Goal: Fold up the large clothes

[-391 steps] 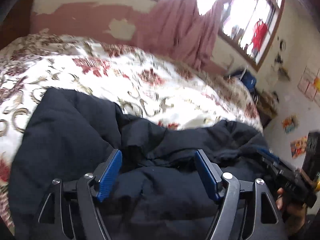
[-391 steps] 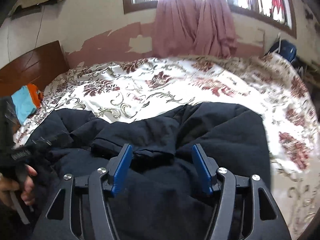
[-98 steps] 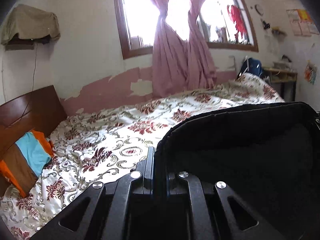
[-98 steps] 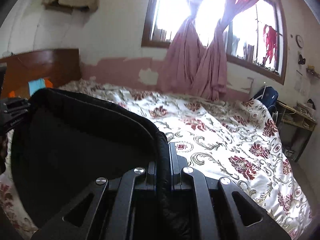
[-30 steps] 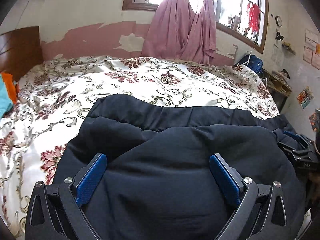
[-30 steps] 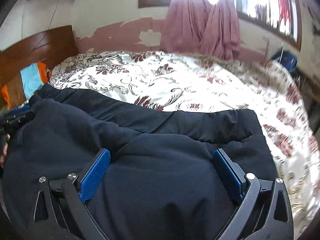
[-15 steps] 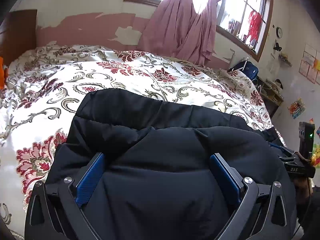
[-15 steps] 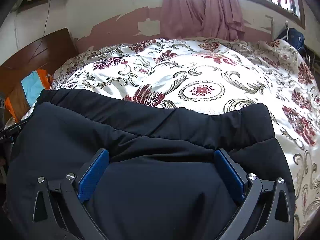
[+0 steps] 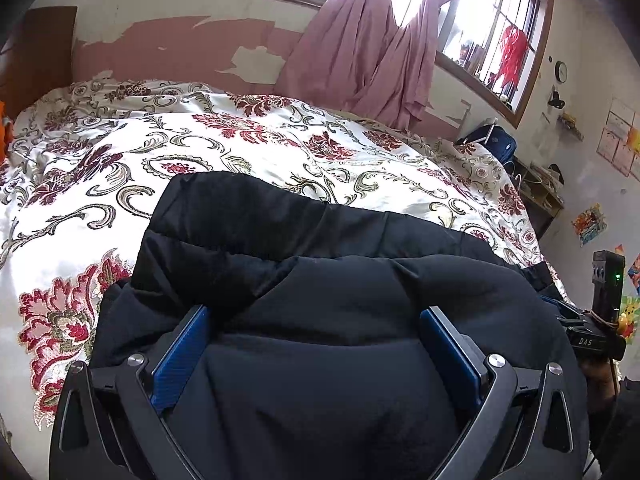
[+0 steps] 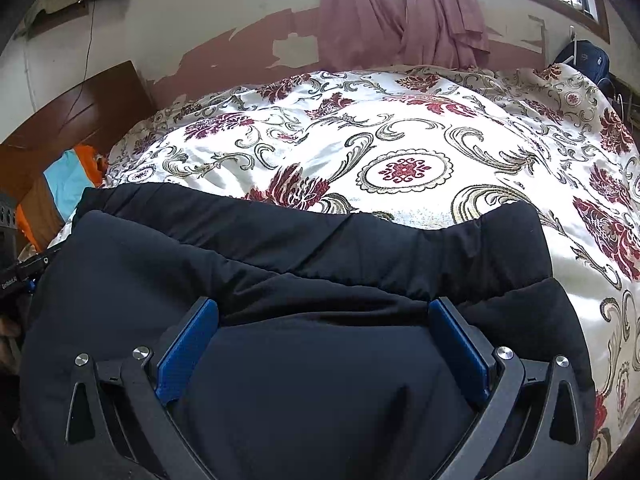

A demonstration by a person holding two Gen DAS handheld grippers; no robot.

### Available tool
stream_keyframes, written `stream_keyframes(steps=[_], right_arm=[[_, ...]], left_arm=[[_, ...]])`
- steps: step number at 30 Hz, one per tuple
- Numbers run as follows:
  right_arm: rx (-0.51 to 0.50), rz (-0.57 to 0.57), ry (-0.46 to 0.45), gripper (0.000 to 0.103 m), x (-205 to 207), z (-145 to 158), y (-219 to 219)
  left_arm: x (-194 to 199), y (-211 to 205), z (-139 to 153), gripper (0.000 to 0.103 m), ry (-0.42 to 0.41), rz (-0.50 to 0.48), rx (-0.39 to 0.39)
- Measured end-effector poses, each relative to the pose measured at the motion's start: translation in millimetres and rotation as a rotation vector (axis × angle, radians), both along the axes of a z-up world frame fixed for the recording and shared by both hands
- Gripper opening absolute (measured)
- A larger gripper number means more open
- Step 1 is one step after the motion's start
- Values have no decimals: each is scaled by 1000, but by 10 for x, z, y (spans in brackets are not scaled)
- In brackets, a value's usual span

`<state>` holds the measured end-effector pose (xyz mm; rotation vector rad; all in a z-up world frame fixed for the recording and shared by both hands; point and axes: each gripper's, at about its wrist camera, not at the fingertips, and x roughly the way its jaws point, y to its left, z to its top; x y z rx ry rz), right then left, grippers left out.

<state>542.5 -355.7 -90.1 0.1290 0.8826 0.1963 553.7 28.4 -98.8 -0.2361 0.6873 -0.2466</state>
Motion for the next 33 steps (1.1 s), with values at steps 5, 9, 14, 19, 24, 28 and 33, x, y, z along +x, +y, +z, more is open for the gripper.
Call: stream_keyframes(steps=[5,9,14,19,24,28,33], right_arm=[[2,0,0,102,2,-1,10],[5,-1,-6,102,-13,1,5],[7,-4,-13,102,-23,7,2],[-26,-14,-44,102,-97,50,41],[-76,-25,-65,102,-137,104,87],[-76,-25,-63,102,-221,196,60],[5,-22,-82,102,-537,386,-199]], left_arm=[[-5,3,-4,103,-1,0,2],[-4,-3,-3,103,-4,1,4],[-22,-2,10,103,-11,5,12],[-48,7,5,103,-28,5,12],[-61,34,12,103,-40,0,-1],[-126,71,74,103,-38,9,-13],[-347,71,259,103,-47,85,53]])
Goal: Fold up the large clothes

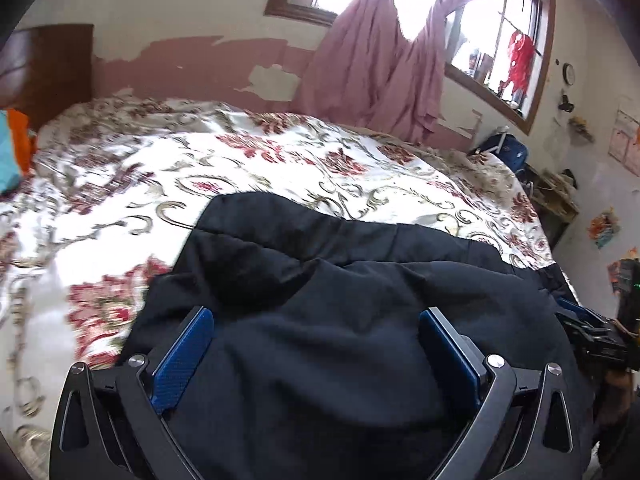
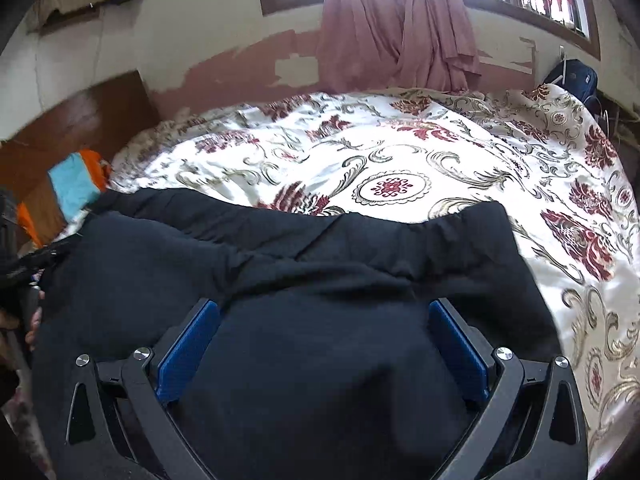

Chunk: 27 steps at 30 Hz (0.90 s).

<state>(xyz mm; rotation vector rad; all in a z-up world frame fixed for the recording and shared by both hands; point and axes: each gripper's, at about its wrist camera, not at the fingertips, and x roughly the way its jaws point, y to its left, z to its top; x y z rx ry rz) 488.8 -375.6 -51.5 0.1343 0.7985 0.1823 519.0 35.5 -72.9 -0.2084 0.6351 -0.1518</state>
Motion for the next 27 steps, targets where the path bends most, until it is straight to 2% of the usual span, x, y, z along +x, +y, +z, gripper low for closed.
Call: stream_keyframes(steps=[4,9,11,14,18,20,27], right_arm=[[70,-44,-17,102,-301,71,-280],[74,-129,-74,102,-640,117,-567],[85,-150,-63,102,-698,93,-698],[109,-206,-50,102,-724,23,-896],[197,-247,-4,102,-687,-201,-1115],[240,-245,44,102,-625,-371,-1170],[409,-205,86,102,-510,-711,-1281]], left_arm=[[-203,163,131,103,-10,-3,-13],[-384,429,145,103,22,-10,40],[-409,515,98,103,51,4,48],[-388,682,-43,103,123,29,-4],[-261,852,-249,103,202,25,-129],[-247,858,-296,103,194,14,-143],[-239,857,-396,103,151,-47,-158]])
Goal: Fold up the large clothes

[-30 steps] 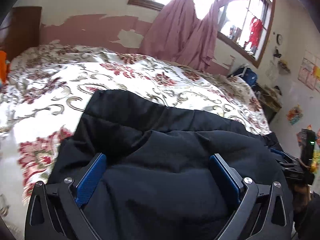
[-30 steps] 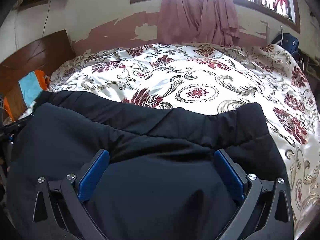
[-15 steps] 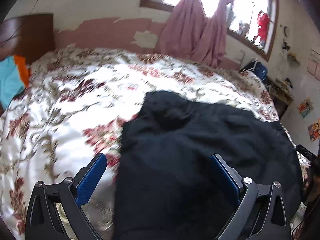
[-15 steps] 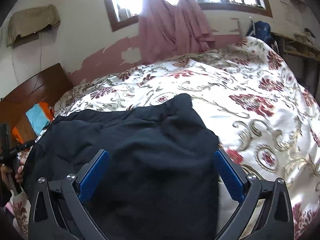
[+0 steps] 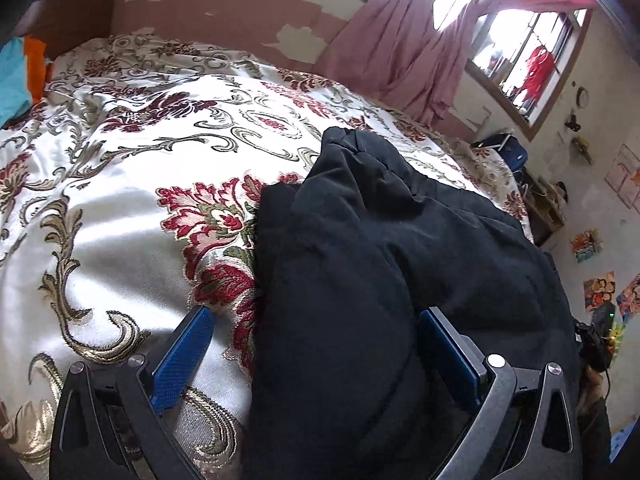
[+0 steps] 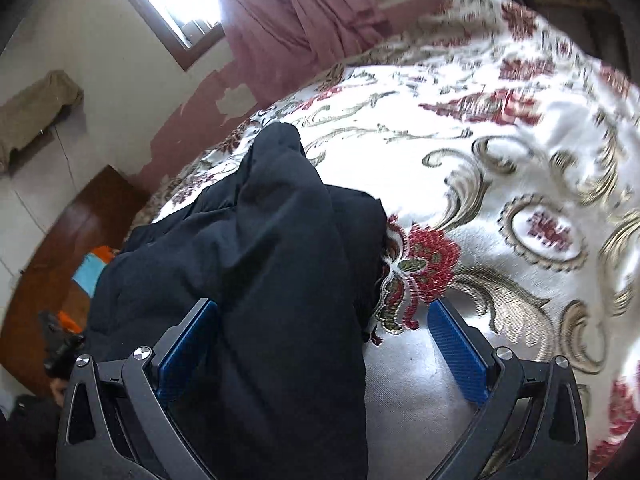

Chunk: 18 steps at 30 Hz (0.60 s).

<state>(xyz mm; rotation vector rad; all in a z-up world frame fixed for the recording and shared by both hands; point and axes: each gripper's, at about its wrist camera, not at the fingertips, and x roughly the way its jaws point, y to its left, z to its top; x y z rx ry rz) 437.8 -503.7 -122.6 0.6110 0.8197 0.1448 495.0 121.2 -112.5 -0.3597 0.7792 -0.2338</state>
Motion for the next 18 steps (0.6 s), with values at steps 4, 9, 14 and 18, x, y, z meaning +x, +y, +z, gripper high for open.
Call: stream_keyframes(steps=[4,9,14,18], right_arm=[[48,9,-23,102,-1,-65,-18],[55,76,-79,102,-4,-27,66],[112,165,-97,102,94,-67,124],[169,161,-90,102,115,-134,64]], left_arm=[[-8,48,-30,103,-16,-18,-34],[18,29,-9,103,-1,-42,-50],[123,-79,49,102,51,-106,-76],[294,-99,3,103,128,-141,-90]])
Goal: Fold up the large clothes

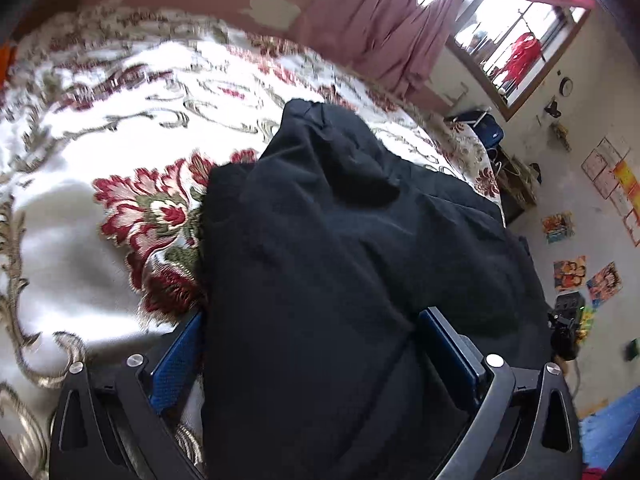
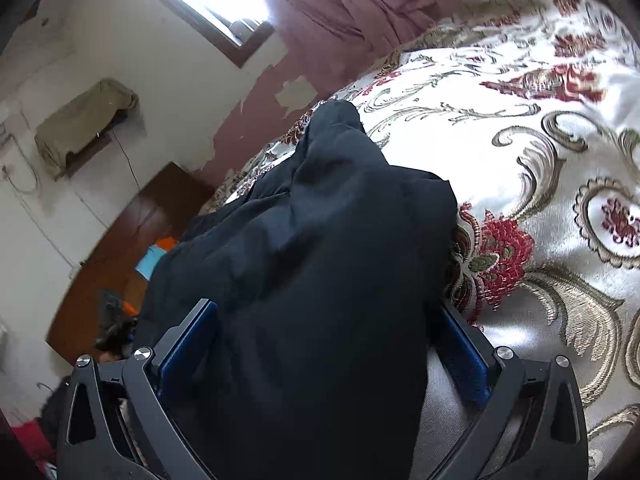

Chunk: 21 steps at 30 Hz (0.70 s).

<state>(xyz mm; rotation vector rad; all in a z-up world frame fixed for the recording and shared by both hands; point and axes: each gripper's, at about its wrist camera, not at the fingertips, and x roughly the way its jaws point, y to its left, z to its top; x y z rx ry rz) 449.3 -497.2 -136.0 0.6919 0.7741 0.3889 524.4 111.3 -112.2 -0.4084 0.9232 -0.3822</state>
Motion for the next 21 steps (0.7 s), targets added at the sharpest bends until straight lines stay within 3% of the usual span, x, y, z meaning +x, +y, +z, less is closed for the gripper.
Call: stream_keyframes(steps=[5,8,11,14,16,21], right_arm=[[-32,1,-3,102,-6,-11,65],[-53,-1,-7,96,-25,-3,84],[-31,-15,-20,71,-52,-5,66],[-68,-5,-43,59,-86,44,112],[-137,1,-69,52,-111,128,203],[-482,3,-147,46,-209,428,646]], left_arm=[[74,41,-6,102,50,-24,-75],[34,-22,11,77,42,-17,-96],[15,-49,-7,62,34,9,-100],[-19,-33,9,52,8,12,-120],[-40,-64,31,50,-10,12,-96],[-120,-170,109,48,-65,9,10]])
